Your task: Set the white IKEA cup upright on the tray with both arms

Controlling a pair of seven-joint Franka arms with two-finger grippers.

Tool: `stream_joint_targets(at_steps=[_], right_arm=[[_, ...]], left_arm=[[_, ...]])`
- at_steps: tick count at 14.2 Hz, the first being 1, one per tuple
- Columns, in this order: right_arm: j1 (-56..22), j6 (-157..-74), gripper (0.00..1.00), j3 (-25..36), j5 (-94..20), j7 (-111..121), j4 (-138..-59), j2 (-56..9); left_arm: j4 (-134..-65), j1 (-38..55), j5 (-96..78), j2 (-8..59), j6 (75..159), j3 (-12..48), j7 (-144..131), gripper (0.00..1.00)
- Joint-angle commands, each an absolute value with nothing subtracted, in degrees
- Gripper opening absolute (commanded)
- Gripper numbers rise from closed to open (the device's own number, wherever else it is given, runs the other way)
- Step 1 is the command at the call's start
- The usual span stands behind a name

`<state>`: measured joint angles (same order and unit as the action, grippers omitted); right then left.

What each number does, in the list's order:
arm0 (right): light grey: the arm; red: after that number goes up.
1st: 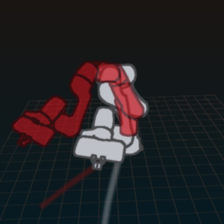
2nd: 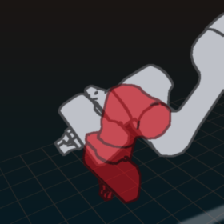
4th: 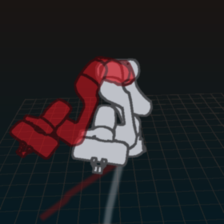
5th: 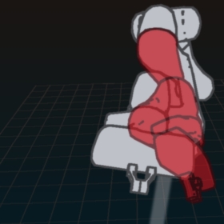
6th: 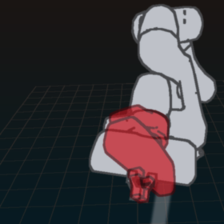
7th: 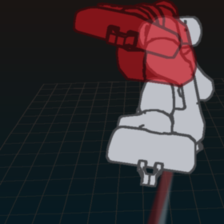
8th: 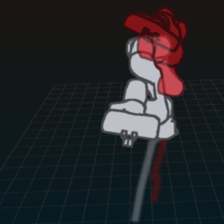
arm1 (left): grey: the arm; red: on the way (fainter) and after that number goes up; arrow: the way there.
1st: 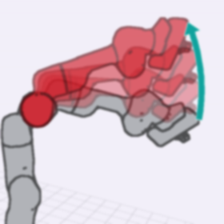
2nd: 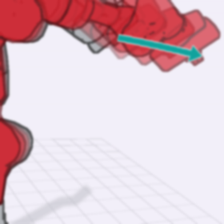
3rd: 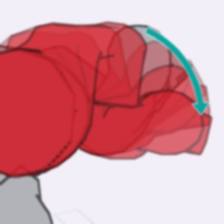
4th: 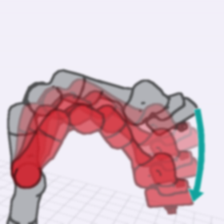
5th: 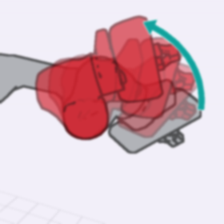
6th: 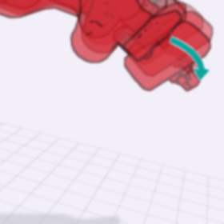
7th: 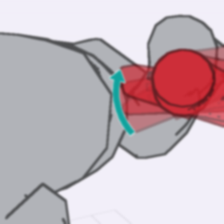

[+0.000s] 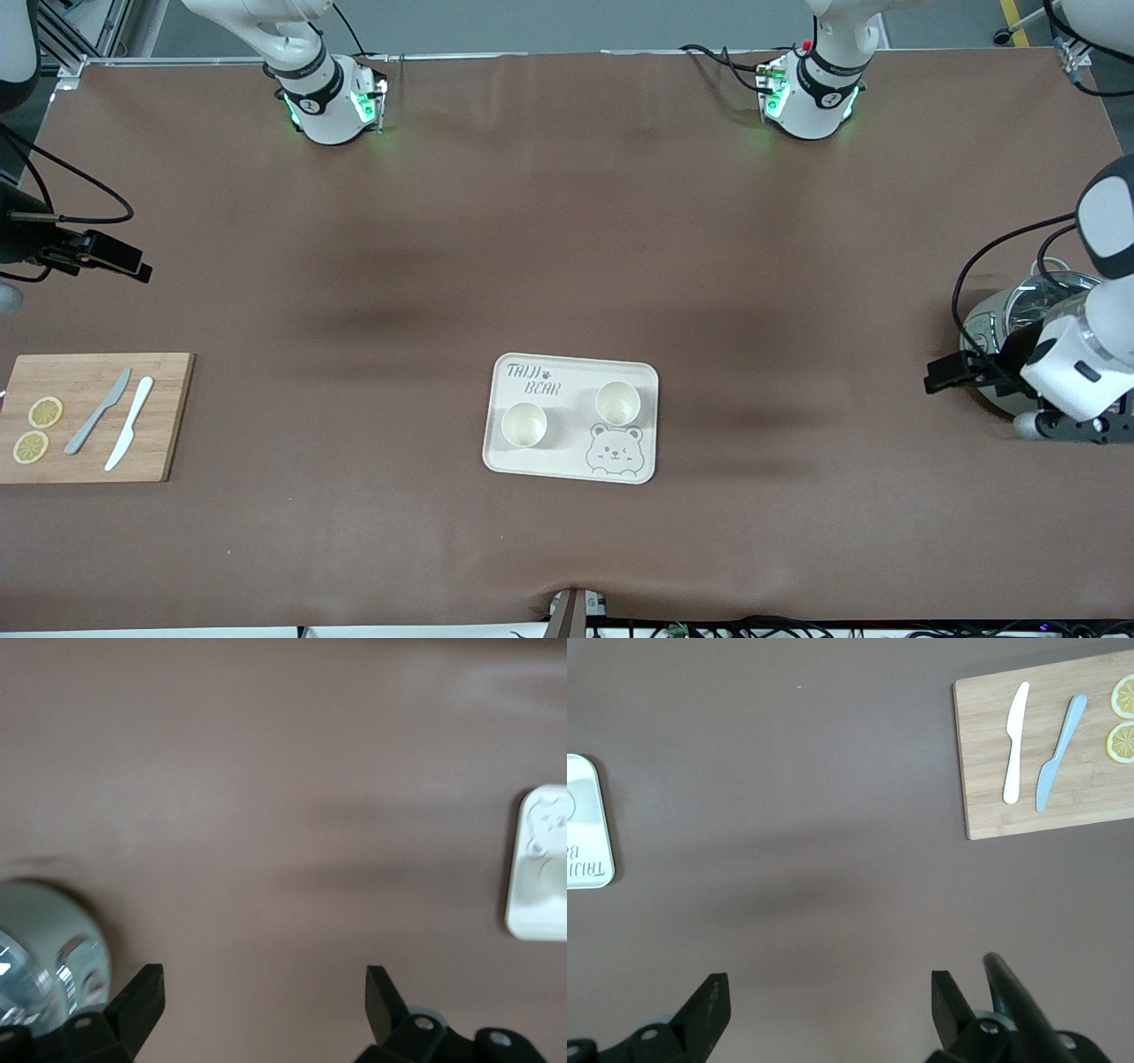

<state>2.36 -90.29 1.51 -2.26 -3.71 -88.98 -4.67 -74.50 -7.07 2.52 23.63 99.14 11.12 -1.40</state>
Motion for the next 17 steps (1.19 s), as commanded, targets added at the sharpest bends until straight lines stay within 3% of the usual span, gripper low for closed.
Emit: stream_joint_targets(at_steps=[1,7,17], right_arm=[[2.9,-89.2,1.0,1.1,-1.7,-3.8,-88.2,-4.4],[2.4,-89.5,1.0,1.1,-1.8,-4.0,-88.2,-5.0],[2.3,-89.6,1.0,1.1,-2.1,-4.1,-87.0,-5.4]], left_arm=[[-76.8,1.8,0.4,18.7,96.2,1.5,-0.5,1.0],[-77.2,6.4,-3.1,14.0,89.2,1.2,-4.7,1.0],[-78.4,8.6,-2.1,10.6,88.2,1.9,-2.7,1.0]])
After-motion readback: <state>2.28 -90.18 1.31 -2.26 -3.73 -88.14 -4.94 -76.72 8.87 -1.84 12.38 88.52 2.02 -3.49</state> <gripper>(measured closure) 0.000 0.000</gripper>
